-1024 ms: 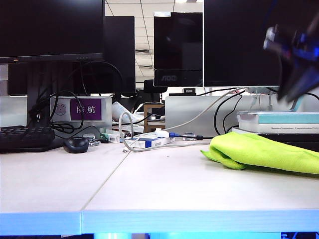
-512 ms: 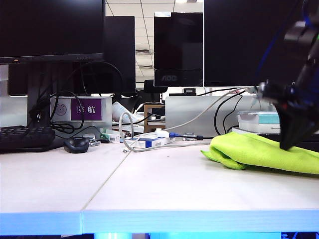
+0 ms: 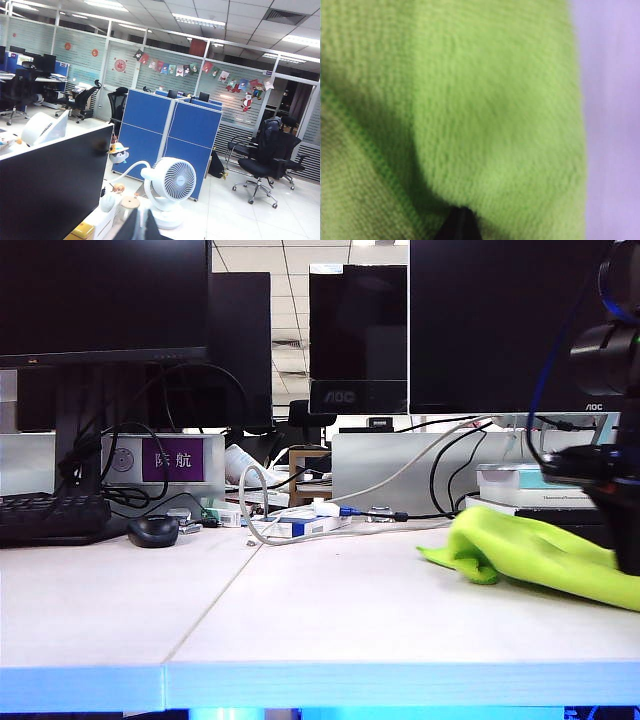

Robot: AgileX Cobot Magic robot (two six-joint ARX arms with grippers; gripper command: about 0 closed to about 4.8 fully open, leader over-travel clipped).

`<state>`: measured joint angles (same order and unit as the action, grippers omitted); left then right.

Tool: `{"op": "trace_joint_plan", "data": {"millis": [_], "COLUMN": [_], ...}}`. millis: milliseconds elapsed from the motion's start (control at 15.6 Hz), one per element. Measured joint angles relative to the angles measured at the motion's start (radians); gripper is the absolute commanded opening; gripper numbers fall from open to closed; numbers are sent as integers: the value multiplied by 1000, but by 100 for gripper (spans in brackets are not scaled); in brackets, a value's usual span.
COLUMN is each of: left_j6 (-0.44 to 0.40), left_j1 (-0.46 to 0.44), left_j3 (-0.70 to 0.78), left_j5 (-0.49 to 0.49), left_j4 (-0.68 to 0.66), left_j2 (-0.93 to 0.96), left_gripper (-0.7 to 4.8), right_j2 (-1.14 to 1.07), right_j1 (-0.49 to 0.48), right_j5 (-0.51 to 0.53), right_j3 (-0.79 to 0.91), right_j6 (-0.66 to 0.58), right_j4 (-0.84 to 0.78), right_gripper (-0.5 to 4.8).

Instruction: Wipe the table from left to right using the rag.

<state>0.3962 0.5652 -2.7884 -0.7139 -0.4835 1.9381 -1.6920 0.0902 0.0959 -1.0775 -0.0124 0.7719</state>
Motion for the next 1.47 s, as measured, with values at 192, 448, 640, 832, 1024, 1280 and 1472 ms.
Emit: {"op": "trace_joint_plan", "data": {"millis": [192, 448, 640, 832, 1024, 1280, 1472], "left_j6": [0, 0, 0, 0, 0, 0, -80], "left_j1": [0, 0, 0, 0, 0, 0, 0], "left_j3": [0, 0, 0, 0, 0, 0, 0], "left_j5": [-1, -1, -13, -19, -19, -19, -10], "left_j4": [-1, -19, -37, -37, -37, -51, -132], "left_j2": [0, 0, 0, 0, -10, -29, -64], "left_gripper": [21, 21, 22, 21, 22, 21, 21], "right_j2": [5, 2, 3, 97, 201, 308, 415], "right_j1": [0, -8, -20, -17, -16, -16, -16], "right_j5": [-139, -406, -429, -429, -428, -367, -233], "right_j3": [-2, 3, 3, -7, -104, -205, -289], "right_j6": [20, 63, 66, 70, 85, 89, 85], "right_j4": [150, 213, 207, 188, 249, 271, 246], "right_gripper": [-1, -1, 0, 122, 112, -5, -5]}}
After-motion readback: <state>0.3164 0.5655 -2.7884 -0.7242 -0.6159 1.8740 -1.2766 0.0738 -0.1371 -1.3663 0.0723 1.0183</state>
